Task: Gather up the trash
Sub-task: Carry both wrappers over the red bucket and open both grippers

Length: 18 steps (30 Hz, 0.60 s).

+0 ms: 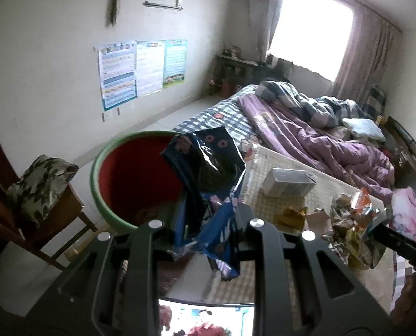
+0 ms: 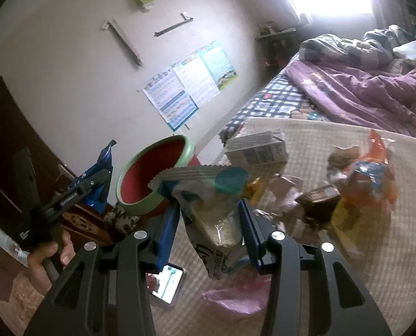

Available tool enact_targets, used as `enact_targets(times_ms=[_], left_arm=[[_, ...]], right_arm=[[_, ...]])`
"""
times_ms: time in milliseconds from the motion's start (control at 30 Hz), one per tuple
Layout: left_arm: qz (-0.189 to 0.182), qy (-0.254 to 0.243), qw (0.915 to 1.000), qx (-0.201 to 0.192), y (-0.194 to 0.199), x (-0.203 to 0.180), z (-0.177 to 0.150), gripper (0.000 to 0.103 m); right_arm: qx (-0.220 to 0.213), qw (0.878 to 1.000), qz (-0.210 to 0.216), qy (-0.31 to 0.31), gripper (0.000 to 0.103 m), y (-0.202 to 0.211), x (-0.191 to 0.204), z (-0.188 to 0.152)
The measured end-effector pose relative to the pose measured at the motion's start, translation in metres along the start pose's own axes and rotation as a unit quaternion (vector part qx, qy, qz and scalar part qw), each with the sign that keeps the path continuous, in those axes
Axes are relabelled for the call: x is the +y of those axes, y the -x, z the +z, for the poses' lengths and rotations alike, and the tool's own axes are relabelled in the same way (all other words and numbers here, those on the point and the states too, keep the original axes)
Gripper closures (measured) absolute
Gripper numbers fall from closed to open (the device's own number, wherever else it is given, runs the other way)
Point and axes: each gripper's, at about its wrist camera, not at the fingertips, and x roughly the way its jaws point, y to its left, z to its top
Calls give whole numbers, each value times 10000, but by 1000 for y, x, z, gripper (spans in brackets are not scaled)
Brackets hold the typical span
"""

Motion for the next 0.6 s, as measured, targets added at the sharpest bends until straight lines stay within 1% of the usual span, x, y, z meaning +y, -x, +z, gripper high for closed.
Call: enact_targets(times_ms=[200,367,600], left_arm=[[55,71,10000,-33,6,12,-2,79],[51,69,10000,-37,6,15,-2,79],[37,83,10000,34,4,22,-2,79]], right_arm=[[-14,9999,91,45,60,-9,11,5],[-47,9999,122,26,60,-12,14,7],[-11,9999,114,-2,60,-18,17,7]])
